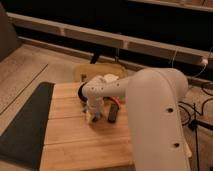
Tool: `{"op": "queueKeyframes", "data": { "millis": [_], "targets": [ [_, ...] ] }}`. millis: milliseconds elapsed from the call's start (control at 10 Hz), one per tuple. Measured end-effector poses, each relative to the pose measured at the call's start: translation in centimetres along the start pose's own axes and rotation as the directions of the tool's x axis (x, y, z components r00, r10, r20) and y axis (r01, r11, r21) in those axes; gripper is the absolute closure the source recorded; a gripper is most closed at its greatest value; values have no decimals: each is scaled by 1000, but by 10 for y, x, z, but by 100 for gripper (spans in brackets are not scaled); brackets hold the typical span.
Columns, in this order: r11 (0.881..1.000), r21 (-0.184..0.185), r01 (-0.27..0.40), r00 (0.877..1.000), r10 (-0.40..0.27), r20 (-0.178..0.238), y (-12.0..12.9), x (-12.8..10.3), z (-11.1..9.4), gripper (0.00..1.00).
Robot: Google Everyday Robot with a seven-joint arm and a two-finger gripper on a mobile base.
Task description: Wipe the white sponge on the table
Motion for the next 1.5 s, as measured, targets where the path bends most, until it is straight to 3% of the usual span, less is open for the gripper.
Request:
{"op": "queueKeyframes", "data": {
  "millis": [400, 500, 700, 900, 1000, 1200, 1400, 1500],
  "targets": [
    [999, 19, -33, 999, 33, -19, 6, 7, -7, 98],
    [999, 17, -35, 999, 36, -41, 14, 12, -8, 100],
    [1000, -14, -26, 992, 24, -122, 47, 27, -6, 100],
    [998, -50, -31, 978, 20, -209, 72, 42, 0, 100],
    [996, -70, -52, 963, 31, -269, 80, 54, 2, 100],
    [990, -91, -111, 914, 66, -400, 82, 80, 6, 100],
    [986, -50, -158, 866, 114, -486, 61, 96, 5, 100],
    [985, -15, -172, 852, 141, -504, 47, 98, 2, 100]
  ]
}}
